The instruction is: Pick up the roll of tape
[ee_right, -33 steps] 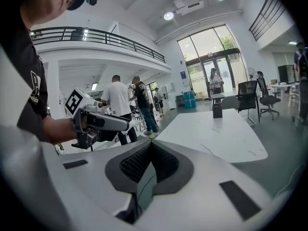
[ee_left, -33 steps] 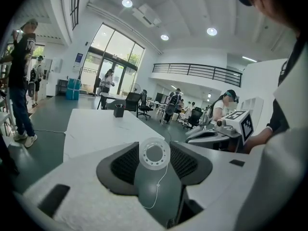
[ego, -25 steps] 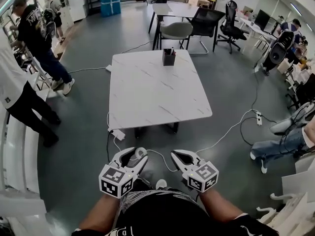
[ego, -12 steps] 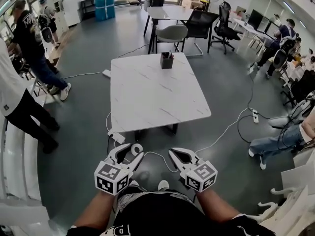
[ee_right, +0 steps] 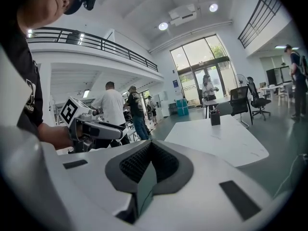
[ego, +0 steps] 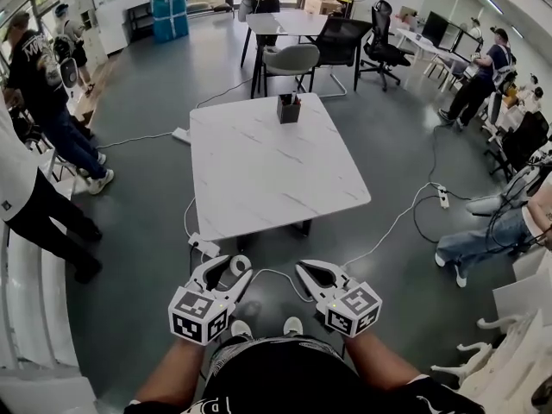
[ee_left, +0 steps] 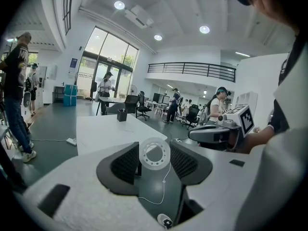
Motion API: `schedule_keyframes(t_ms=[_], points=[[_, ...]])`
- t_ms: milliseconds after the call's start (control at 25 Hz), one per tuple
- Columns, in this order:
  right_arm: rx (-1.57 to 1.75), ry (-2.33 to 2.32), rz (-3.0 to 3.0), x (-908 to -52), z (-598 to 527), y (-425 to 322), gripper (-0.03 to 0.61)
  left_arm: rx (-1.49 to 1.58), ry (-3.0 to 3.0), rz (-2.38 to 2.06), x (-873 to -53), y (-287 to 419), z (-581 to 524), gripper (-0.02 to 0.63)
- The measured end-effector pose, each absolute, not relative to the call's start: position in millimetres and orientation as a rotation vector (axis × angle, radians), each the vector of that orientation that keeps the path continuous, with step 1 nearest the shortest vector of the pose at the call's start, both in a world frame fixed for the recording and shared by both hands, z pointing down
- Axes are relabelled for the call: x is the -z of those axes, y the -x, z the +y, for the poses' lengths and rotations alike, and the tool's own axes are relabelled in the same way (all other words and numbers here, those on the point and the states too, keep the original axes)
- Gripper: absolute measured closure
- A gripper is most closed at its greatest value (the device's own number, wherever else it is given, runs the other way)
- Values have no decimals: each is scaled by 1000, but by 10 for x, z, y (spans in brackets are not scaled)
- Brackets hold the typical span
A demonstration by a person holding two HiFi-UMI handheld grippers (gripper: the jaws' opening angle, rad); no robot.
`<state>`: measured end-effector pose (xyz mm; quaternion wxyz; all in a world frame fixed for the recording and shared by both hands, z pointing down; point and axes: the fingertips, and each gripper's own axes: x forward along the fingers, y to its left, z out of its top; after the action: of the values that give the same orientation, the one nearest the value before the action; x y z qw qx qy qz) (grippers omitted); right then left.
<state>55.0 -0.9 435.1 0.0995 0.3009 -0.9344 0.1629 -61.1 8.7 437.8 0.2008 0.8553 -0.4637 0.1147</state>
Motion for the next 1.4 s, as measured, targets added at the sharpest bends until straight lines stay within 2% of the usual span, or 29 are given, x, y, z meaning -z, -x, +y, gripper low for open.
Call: schedule_keyframes(t_ms=[1400], points=[[-473,-871,-2746,-4327,-126,-369,575,-347,-2427,-1276,-4333,694,-18,403]])
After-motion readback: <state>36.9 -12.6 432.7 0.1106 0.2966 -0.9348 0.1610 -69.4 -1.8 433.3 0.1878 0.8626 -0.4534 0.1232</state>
